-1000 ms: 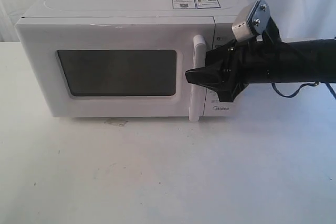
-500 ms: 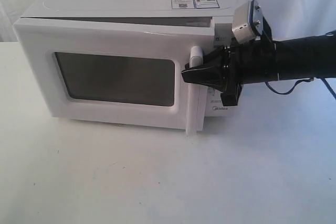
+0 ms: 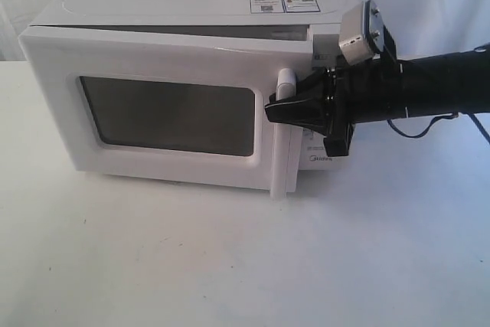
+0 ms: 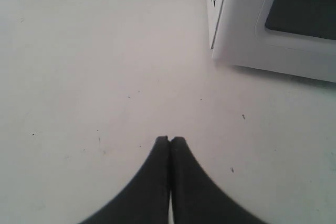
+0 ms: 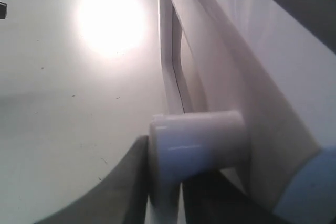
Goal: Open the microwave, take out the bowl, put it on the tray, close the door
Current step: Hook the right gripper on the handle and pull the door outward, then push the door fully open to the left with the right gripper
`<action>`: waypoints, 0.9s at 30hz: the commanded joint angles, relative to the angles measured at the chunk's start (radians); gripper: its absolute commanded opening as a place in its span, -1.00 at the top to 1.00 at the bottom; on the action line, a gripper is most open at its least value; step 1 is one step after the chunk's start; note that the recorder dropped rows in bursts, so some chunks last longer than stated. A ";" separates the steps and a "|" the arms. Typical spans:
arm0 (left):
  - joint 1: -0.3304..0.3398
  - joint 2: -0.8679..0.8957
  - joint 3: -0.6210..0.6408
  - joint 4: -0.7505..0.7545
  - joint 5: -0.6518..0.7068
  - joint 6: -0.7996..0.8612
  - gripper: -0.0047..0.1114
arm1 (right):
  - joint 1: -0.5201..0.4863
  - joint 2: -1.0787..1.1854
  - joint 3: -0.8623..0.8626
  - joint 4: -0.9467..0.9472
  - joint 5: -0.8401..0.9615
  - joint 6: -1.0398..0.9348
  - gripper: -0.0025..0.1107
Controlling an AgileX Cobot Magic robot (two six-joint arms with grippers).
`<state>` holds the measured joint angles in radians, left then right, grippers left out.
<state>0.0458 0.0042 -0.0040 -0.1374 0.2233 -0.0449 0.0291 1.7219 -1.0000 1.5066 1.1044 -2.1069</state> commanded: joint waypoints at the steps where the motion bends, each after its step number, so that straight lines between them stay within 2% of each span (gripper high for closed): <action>1: 0.003 -0.004 0.004 -0.004 0.001 -0.002 0.92 | 0.010 -0.027 0.000 -0.007 0.117 0.081 0.96; 8: 0.003 -0.004 0.004 -0.004 0.001 -0.002 0.92 | 0.010 -0.090 0.001 -0.062 0.074 0.239 0.92; 10: 0.003 -0.004 0.004 -0.004 0.001 -0.002 0.92 | 0.010 -0.102 0.001 -0.096 0.072 0.250 0.77; 15: 0.003 -0.004 0.004 -0.004 0.001 -0.002 0.92 | 0.010 -0.126 0.001 -0.121 0.072 0.293 0.17; 17: 0.003 -0.004 0.004 -0.004 0.001 -0.002 0.92 | 0.010 -0.139 0.001 -0.121 0.075 0.316 0.01; 23: 0.003 -0.004 0.004 -0.004 0.001 -0.002 0.92 | 0.010 -0.209 0.001 -0.157 0.117 0.369 0.00; 27: 0.003 -0.004 0.004 -0.004 0.001 -0.002 0.92 | 0.010 -0.258 0.001 -0.249 0.117 0.495 0.00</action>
<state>0.0458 0.0042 -0.0040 -0.1374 0.2233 -0.0449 0.0406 1.5118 -0.9897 1.2090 1.1698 -1.6775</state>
